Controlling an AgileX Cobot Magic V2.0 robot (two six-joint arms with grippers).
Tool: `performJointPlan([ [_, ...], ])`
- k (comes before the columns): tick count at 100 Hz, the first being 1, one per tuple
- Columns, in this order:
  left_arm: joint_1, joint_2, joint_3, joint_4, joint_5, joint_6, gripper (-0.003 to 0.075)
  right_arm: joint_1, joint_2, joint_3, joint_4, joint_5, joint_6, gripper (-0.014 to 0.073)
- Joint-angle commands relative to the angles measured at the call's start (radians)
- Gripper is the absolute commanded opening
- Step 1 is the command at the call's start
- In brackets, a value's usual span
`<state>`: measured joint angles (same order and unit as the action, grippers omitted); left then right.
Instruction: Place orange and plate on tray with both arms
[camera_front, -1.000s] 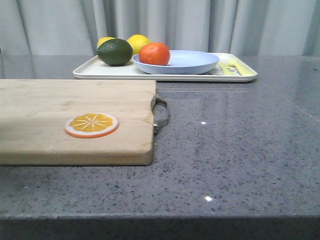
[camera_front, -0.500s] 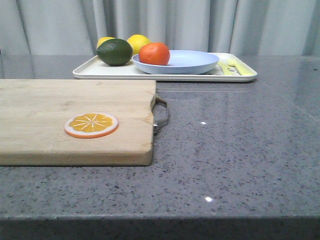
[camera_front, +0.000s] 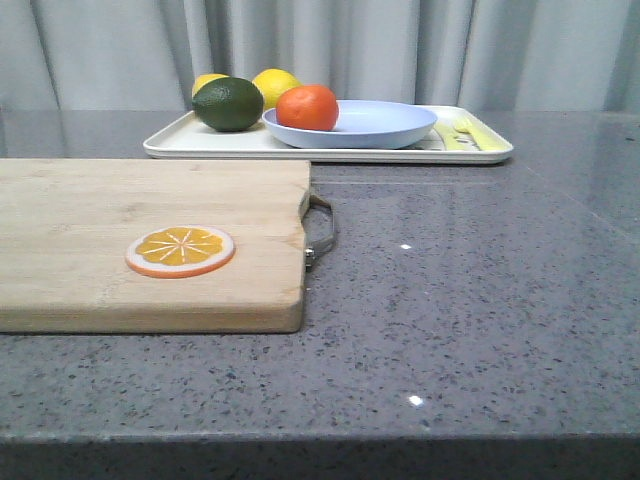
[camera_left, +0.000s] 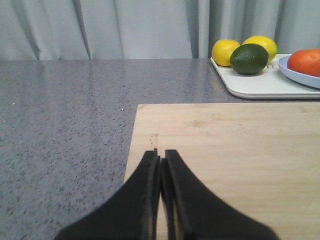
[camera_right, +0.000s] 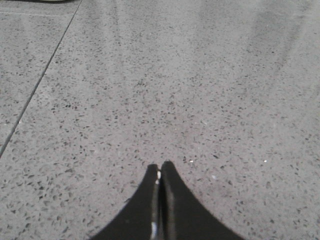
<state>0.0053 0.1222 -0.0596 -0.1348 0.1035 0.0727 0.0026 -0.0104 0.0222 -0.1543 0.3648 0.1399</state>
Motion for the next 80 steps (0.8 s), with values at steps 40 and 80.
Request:
performJointPlan([
  [40,0.046,-0.161,0.07,0.159,0.17,-0.18,-0.002,-0.005,-0.013,-0.016,-0.01,-0.033,-0.006,-0.0067],
  [80,0.046,-0.161,0.069,0.169,0.156,-0.18,-0.002,-0.005,-0.013,-0.016,-0.01,-0.033,-0.006,-0.0067],
])
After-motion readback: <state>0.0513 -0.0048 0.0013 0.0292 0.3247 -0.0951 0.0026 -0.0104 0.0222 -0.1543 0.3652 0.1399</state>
